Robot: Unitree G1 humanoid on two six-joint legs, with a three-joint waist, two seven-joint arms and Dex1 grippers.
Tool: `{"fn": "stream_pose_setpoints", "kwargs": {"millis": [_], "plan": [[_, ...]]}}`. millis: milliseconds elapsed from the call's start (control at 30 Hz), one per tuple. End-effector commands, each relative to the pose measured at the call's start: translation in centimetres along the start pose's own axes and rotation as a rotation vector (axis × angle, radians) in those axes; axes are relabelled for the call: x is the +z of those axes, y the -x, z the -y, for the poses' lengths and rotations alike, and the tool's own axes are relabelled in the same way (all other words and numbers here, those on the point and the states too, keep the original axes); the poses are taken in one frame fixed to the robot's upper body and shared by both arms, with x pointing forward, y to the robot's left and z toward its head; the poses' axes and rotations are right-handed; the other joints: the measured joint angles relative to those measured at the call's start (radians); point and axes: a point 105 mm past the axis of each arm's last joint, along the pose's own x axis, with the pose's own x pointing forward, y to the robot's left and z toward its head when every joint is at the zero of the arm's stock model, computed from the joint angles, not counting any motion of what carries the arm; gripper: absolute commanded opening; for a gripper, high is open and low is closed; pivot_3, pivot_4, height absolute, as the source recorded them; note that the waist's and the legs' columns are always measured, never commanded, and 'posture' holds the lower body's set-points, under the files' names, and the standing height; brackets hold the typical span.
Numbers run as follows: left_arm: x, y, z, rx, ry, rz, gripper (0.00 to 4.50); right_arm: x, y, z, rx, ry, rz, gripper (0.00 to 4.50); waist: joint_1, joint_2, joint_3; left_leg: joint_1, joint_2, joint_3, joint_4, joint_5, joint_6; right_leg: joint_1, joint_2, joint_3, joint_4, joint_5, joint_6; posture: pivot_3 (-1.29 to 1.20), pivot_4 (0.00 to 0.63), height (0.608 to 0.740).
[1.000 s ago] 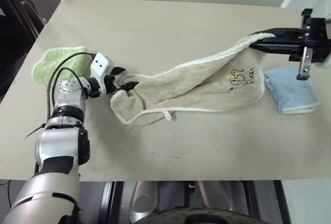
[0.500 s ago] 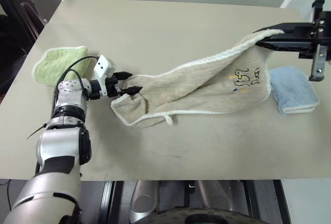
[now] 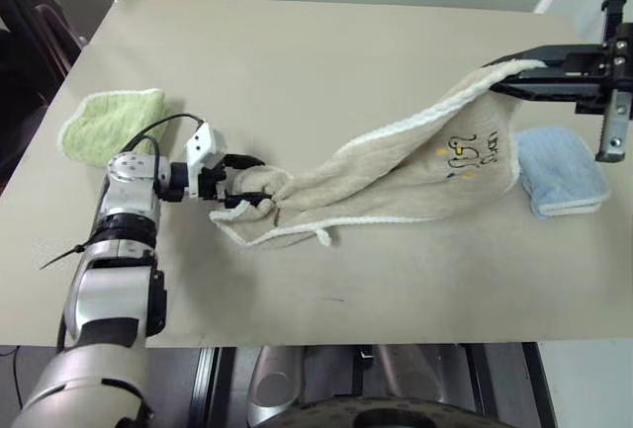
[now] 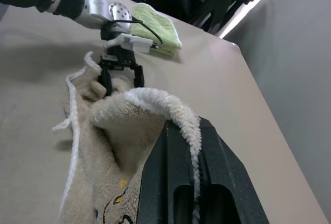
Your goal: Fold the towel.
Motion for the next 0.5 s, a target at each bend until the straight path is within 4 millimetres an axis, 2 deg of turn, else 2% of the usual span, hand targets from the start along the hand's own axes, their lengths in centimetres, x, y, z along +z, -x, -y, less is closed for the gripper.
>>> {"fn": "stream_pose_setpoints", "kwargs": {"millis": [33,133,233,367,500], "plan": [[1.2,0.7,1.3,-0.059,-0.034,-0.007,4.5,1.2,0.9,0.1,-0.026,0.055,0.004,0.02,0.0,0.0,0.0,0.0,0.0,0.0,0.0,0.0,0.0,0.0,0.0,0.0,0.0,0.0,0.0,0.0,0.15,0.697],[1.9,1.4,1.4,-0.019,-0.049,-0.002,4.5,1.1,1.0,0.1,-0.028,0.053,-0.001,0.02,0.001,0.0,0.0,0.0,0.0,0.0,0.0,0.0,0.0,-0.001,0.0,0.0,0.0,-0.003,-0.004,0.0,0.15,0.697],[3.4,2.5,0.8,0.041,-0.042,0.047,4.5,0.7,0.9,-0.1,-0.022,0.045,-0.007,0.02,0.004,0.0,0.0,0.0,0.0,-0.001,0.001,0.0,0.0,0.0,0.0,0.0,0.001,-0.003,-0.007,0.0,0.15,0.697],[5.7,4.1,0.0,0.063,0.053,0.158,4.5,0.4,0.7,-0.5,-0.009,0.036,-0.005,0.02,0.004,0.0,0.0,0.0,0.0,-0.001,0.001,0.0,0.0,-0.001,-0.001,0.0,0.002,-0.001,-0.011,0.0,0.15,0.697],[6.6,4.7,-0.1,0.038,0.136,0.2,4.5,0.2,0.5,-0.8,0.0,0.032,-0.007,0.02,0.003,0.0,0.0,0.0,0.0,-0.001,0.0,0.0,0.0,-0.001,-0.001,0.0,0.003,0.0,-0.012,0.0,0.15,0.697]]}}
